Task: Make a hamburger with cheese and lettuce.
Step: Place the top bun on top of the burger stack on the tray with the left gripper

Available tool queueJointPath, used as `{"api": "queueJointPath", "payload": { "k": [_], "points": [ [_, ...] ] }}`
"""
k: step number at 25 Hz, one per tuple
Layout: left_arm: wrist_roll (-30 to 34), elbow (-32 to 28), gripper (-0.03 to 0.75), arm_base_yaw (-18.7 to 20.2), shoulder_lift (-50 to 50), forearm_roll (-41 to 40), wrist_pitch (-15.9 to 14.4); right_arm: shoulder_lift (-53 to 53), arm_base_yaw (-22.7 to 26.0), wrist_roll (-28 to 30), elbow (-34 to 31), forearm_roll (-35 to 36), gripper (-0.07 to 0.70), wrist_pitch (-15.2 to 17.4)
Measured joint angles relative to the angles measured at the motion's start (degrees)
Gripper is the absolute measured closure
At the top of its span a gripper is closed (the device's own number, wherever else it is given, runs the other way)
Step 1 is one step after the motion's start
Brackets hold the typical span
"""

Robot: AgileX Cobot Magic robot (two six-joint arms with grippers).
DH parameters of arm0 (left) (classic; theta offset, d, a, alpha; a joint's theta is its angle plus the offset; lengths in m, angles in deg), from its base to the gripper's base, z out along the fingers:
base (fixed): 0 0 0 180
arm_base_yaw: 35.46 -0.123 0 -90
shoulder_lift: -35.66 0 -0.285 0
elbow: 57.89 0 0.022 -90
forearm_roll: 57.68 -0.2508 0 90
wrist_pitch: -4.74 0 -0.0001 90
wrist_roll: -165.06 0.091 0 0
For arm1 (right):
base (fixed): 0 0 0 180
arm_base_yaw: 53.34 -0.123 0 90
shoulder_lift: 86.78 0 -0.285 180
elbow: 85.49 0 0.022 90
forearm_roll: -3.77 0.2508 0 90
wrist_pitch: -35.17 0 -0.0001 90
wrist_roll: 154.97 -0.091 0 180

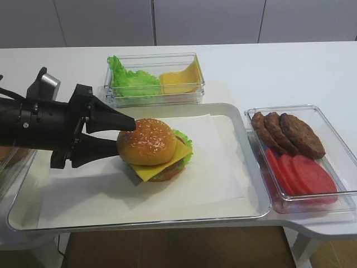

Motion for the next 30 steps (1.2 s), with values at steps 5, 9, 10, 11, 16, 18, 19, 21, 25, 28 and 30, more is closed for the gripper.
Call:
{"api": "queueJointPath", "payload": {
  "k": [5, 9, 10, 11, 16, 18, 19, 21, 25, 28, 30],
  "points": [
    [0.00, 0.00, 0.253, 0.24, 0.00, 0.00, 0.61, 0.00, 0.00, 0.00, 0.00, 0.00, 0.120, 0.00],
    [0.00, 0.00, 0.253, 1.04, 0.00, 0.13, 0.71, 0.00, 0.00, 0.00, 0.00, 0.00, 0.120, 0.00],
    [0.00, 0.00, 0.253, 1.29, 0.00, 0.37, 0.71, 0.00, 0.00, 0.00, 0.00, 0.00, 0.120, 0.00],
    [0.00, 0.00, 0.253, 1.51, 0.00, 0.65, 0.71, 0.00, 0.00, 0.00, 0.00, 0.00, 0.120, 0.00],
    [0.00, 0.00, 0.253, 1.64, 0.00, 1.39, 1.09, 0.00, 0.00, 0.00, 0.00, 0.00, 0.120, 0.00],
    [0.00, 0.00, 0.253, 1.64, 0.00, 1.39, 1.18, 0.00, 0.00, 0.00, 0.00, 0.00, 0.120, 0.00],
    [0.00, 0.00, 0.253, 1.64, 0.00, 1.39, 1.18, 0.00, 0.00, 0.00, 0.00, 0.00, 0.120, 0.00],
    [0.00, 0.00, 0.253, 1.64, 0.00, 1.28, 1.30, 0.00, 0.00, 0.00, 0.00, 0.00, 0.120, 0.00],
    [0.00, 0.00, 0.253, 1.64, 0.00, -0.02, 1.09, 0.00, 0.00, 0.00, 0.00, 0.00, 0.120, 0.00],
    [0.00, 0.00, 0.242, 1.64, 0.00, -0.01, 0.98, 0.00, 0.00, 0.00, 0.00, 0.00, 0.120, 0.00],
    [0.00, 0.00, 0.218, 1.64, 0.00, -0.01, 0.98, 0.00, 0.00, 0.00, 0.00, 0.00, 0.120, 0.00]
  ]
}}
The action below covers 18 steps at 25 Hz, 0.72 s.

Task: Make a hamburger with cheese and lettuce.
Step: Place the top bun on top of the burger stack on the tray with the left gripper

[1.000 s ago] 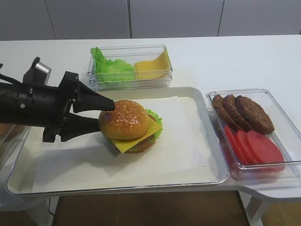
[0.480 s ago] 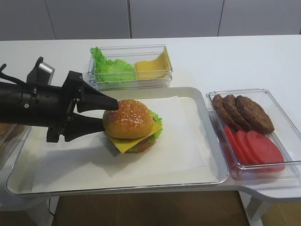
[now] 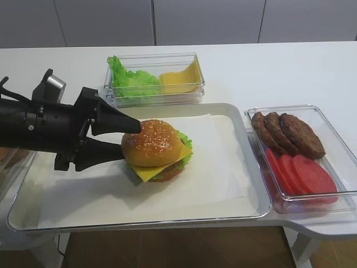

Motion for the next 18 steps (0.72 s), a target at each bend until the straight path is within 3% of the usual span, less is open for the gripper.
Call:
{"api": "queueJointPath", "payload": {
  "k": [5, 18],
  "points": [
    [0.47, 0.00, 0.167, 0.00, 0.00, 0.00, 0.00, 0.00, 0.00, 0.00, 0.00, 0.00, 0.120, 0.00],
    [2.33, 0.00, 0.157, 0.00, 0.00, -0.03, 0.04, 0.00, 0.00, 0.00, 0.00, 0.00, 0.120, 0.00]
  ]
}}
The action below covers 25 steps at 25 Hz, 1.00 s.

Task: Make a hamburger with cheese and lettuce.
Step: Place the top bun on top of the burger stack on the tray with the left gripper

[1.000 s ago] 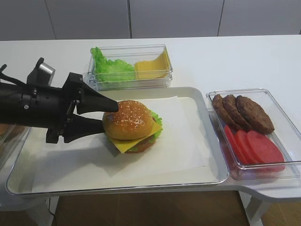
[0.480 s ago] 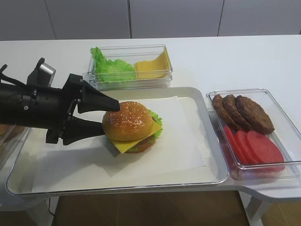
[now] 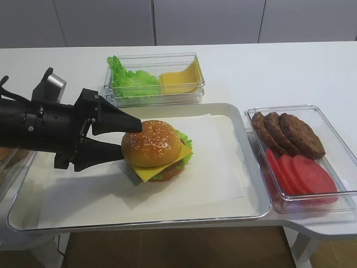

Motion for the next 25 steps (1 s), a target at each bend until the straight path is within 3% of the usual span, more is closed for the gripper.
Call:
{"api": "queueJointPath", "payload": {
  "k": [25],
  "points": [
    [1.56, 0.00, 0.156, 0.00, 0.10, -1.40, 1.14, 0.00, 0.00, 0.00, 0.00, 0.00, 0.120, 0.00]
  ]
}}
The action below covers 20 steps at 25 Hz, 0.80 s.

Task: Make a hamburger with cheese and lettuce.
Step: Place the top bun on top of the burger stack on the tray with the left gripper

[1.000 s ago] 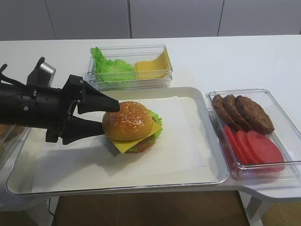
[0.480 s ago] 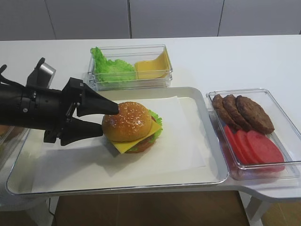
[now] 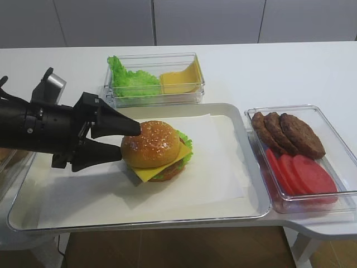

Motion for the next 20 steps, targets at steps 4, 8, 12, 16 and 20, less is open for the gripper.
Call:
{"api": "queueJointPath", "payload": {
  "k": [4, 8, 12, 16, 20],
  "points": [
    [1.47, 0.00, 0.156, 0.00, 0.00, 0.00, 1.78, 0.00, 0.00, 0.00, 0.00, 0.00, 0.120, 0.00],
    [2.00, 0.00, 0.156, 0.00, 0.00, 0.00, 2.97, 0.00, 0.00, 0.00, 0.00, 0.00, 0.120, 0.00],
    [2.60, 0.00, 0.156, 0.00, 0.00, 0.02, 3.18, 0.00, 0.00, 0.00, 0.00, 0.00, 0.120, 0.00],
    [3.74, 0.00, 0.156, 0.00, 0.00, 1.60, 3.18, 0.00, 0.00, 0.00, 0.00, 0.00, 0.120, 0.00],
    [4.41, 0.00, 0.157, -0.47, 0.00, 2.50, 3.18, 0.00, 0.00, 0.00, 0.00, 0.00, 0.120, 0.00]
  ]
}}
